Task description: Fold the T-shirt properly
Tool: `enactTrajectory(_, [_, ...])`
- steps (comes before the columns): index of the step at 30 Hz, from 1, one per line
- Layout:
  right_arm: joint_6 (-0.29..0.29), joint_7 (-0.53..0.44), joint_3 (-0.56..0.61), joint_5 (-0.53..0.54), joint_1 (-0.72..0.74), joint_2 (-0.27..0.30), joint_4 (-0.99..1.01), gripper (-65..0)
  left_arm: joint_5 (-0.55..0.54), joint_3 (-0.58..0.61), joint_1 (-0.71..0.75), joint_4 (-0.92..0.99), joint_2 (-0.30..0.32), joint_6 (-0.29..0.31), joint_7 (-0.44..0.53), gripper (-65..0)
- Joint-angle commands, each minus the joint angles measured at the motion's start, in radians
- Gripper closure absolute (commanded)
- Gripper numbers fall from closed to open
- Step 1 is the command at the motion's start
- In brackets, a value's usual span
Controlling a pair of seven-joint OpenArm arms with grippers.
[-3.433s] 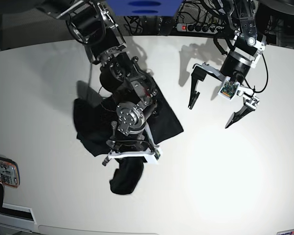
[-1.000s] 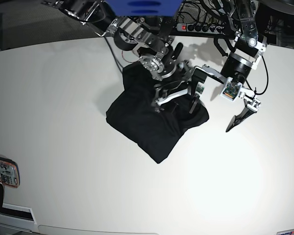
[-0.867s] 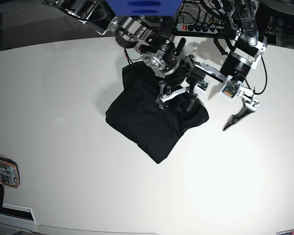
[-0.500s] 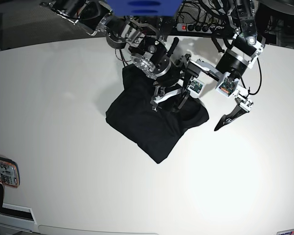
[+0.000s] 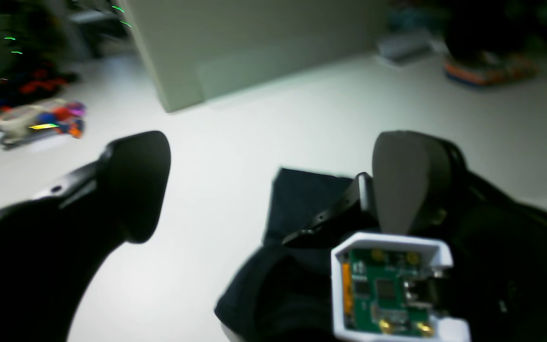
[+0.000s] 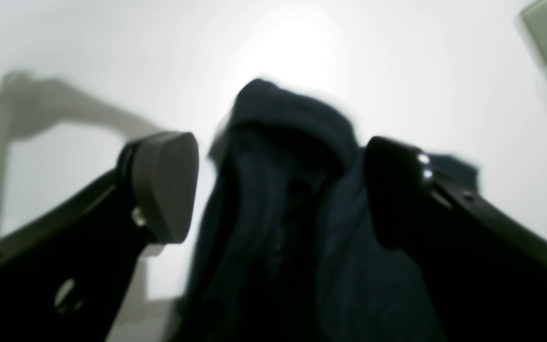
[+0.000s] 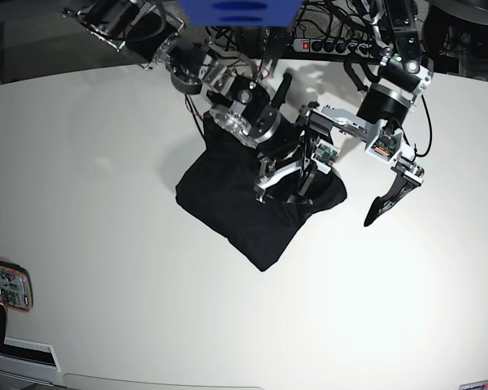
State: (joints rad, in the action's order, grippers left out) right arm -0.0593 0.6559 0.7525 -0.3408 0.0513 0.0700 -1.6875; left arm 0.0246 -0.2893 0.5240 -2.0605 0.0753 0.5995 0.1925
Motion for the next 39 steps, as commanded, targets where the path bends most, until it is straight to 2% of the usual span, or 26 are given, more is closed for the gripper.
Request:
enactTrajectory(1, [0.117, -0.063, -0.060, 0.015, 0.066, -0.009, -0.036, -51.2, 0.097, -0.003, 0.045, 0.008, 0.016, 0.024, -0.101, -64.7])
enactTrajectory(14, [0.117, -0.063, -0.236, 0.016, 0.206, -0.014, -0.030, -51.2, 0.097, 0.008, 0.058, 0.008, 0.014, 0.024, -0.098, -64.7])
enactTrajectory(23, [0.117, -0.071, -0.399, 0.015, 0.235, -0.016, 0.178, -51.2, 0.096, 0.009, 0.057, 0.005, 0.014, 0.024, -0.095, -64.7])
enactTrajectory(27, [0.117, -0.110, -0.411, 0.015, 0.256, -0.016, 0.191, -51.2, 0.093, 0.006, 0.055, 0.005, 0.014, 0.024, -0.095, -64.7])
enactTrajectory(39, [0.117, -0.106, -0.413, 0.013, 0.262, -0.016, 0.157, -51.2, 0.090, 0.009, 0.026, -0.028, 0.014, 0.024, -0.072, -64.7])
